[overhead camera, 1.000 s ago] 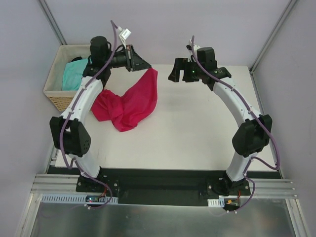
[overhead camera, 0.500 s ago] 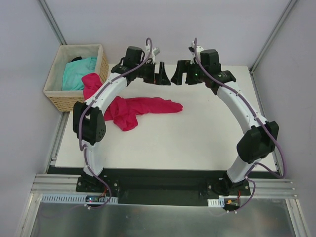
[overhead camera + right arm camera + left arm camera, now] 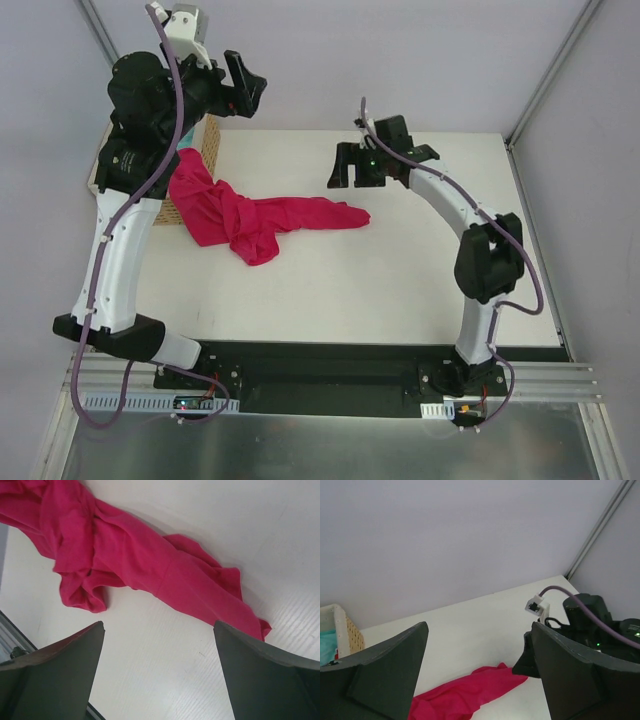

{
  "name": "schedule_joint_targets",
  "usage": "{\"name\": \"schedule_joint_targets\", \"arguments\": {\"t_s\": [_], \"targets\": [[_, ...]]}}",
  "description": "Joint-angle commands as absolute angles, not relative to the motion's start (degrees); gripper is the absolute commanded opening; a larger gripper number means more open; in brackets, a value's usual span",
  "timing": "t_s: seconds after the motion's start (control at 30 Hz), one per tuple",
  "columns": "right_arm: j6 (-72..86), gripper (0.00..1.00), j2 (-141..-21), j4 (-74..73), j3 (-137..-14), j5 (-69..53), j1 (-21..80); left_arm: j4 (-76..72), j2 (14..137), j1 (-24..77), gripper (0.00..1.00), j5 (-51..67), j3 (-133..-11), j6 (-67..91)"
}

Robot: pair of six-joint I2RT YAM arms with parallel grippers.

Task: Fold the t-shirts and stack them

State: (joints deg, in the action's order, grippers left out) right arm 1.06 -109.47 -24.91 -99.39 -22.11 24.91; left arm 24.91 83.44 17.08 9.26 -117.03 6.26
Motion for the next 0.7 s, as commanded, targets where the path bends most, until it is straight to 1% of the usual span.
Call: {"name": "schedule_joint_targets", "arguments": {"t_s": [0.0,0.2,0.33,0.5,0.67], "targets": [[0.53,0.93,-114.32,-27.33,-101.16,-18.73,26.54,27.69,84.29,17.49,0.83,6.41,-114.08,5.45],[-1.93,0.93,-119.26,-34.08,-106.94,-11.18,26.72,27.07,81.83,17.49,0.80,7.03,-110.31,5.71],[-2.46,0.89,-124.79,-40.34,-112.58,-6.26,27.16,26.98,80.51,17.58,0.79,8.87,-108.81,6.85],[-2.64,0.85,-125.68,-42.53,-114.26,-6.06,28.21,27.16,79.19,17.40,0.78,7.04,-108.11,5.28],[-2.20,0.83,-124.81,-45.35,-111.36,-7.03,29.44,27.07,79.71,17.40,0.78,6.59,-108.54,4.66]]}}
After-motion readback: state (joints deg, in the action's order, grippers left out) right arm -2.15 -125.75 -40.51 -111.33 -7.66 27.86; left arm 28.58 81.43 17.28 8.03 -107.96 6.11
